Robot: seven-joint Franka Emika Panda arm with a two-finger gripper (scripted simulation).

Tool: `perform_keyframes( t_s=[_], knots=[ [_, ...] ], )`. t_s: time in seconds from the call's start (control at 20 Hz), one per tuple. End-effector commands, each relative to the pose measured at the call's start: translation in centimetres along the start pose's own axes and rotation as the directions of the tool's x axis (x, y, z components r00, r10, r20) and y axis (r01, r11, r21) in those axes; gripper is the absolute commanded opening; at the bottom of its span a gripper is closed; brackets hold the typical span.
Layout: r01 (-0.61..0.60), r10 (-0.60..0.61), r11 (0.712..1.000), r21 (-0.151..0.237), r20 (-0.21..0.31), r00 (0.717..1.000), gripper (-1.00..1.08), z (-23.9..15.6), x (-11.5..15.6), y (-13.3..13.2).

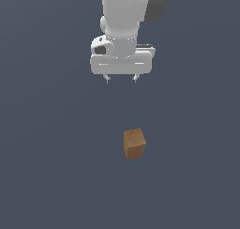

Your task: Pick up the object and move it to a goal position.

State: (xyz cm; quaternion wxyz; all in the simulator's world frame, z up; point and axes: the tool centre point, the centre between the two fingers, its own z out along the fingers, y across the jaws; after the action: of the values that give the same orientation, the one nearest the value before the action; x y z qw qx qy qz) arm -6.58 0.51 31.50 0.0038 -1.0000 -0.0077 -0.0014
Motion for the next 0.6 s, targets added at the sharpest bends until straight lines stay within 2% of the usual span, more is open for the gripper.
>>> perform_keyframes(
  t_s=[0.0,0.55],
  knots=[
    [0.0,0.0,1.0,0.0,0.0,1.0,1.0,0.0,0.0,0.0],
    [0.01,-0.01,1.0,-0.019,-0.004,1.0,1.0,0.09,0.56,-0.43]
  ],
)
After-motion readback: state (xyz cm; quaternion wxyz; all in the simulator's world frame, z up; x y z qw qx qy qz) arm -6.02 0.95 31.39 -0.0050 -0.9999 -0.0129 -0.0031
